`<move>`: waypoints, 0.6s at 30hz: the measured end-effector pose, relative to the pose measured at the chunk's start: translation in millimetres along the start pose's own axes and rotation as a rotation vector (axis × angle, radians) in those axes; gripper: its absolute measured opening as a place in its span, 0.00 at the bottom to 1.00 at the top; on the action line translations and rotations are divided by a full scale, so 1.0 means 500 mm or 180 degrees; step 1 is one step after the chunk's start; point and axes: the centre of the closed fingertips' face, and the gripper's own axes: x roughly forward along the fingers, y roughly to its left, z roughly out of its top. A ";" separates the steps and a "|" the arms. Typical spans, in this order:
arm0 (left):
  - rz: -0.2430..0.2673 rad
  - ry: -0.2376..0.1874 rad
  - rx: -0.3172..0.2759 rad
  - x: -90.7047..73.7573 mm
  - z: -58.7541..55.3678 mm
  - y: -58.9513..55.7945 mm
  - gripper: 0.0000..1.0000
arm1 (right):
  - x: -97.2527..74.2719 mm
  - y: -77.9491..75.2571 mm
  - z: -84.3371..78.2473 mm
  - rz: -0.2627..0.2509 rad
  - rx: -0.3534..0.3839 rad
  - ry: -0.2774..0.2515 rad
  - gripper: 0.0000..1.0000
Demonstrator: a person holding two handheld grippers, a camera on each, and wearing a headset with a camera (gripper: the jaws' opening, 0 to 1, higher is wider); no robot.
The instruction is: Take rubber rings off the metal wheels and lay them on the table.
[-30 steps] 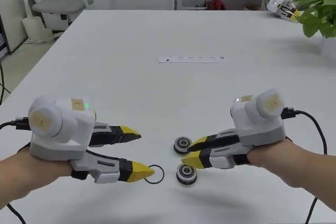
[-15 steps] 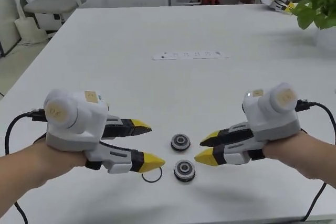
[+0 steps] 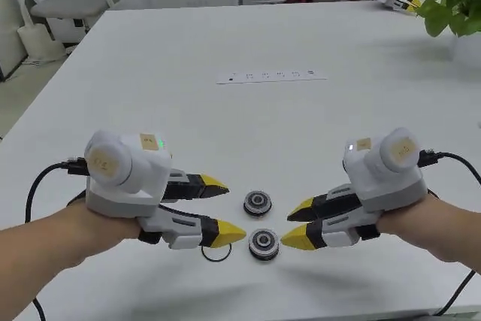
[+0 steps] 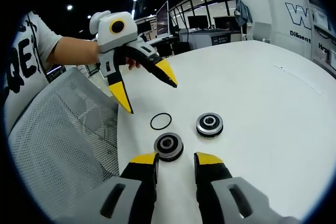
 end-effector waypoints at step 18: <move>-0.0195 0.0188 0.0034 0.055 -0.030 -0.029 0.40 | 0.031 0.012 -0.035 0.0089 -0.0062 0.0154 0.21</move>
